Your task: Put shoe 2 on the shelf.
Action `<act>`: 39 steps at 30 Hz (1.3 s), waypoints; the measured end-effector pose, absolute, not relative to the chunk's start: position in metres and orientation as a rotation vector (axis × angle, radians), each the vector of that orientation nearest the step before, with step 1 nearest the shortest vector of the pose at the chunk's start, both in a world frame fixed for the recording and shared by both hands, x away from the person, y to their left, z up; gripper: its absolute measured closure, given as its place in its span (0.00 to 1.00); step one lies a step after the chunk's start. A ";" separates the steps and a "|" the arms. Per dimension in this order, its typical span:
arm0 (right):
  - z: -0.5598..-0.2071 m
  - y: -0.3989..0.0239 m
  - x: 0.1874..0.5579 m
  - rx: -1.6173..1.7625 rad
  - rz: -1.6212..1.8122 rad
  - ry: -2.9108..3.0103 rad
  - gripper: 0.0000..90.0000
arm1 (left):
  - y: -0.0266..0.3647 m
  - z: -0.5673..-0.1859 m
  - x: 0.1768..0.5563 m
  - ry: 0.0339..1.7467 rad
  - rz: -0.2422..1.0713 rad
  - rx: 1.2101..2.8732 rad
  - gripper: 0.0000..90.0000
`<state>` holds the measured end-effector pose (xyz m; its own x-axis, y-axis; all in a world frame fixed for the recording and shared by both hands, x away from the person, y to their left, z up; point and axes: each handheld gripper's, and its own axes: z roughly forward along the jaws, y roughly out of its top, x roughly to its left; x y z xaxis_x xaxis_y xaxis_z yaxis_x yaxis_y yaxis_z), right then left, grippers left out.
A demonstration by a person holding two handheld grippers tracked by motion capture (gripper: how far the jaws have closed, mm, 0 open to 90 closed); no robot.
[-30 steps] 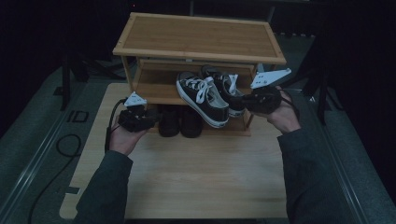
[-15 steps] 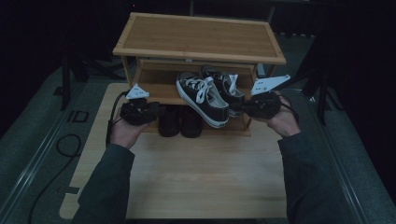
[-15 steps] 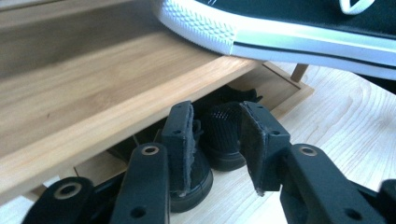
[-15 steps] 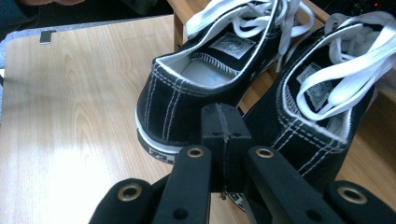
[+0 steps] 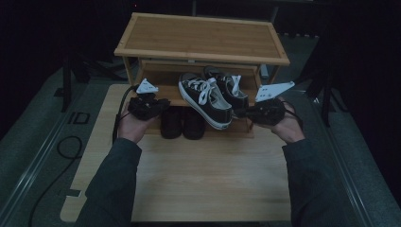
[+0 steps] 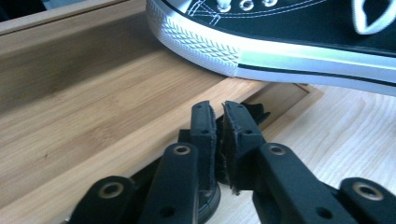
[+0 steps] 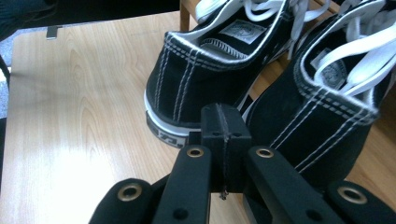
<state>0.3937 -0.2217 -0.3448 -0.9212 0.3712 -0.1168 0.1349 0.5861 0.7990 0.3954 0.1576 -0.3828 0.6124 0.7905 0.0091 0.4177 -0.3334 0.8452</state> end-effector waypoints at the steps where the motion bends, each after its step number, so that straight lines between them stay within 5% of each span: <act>1: -0.345 -0.222 0.393 0.416 1.249 2.549 1.00 | 0.157 -0.383 0.397 0.961 0.543 1.960 0.95; 39: -0.378 -0.213 0.372 0.311 1.262 2.643 1.00 | 0.148 -0.388 0.433 1.049 0.618 1.986 1.00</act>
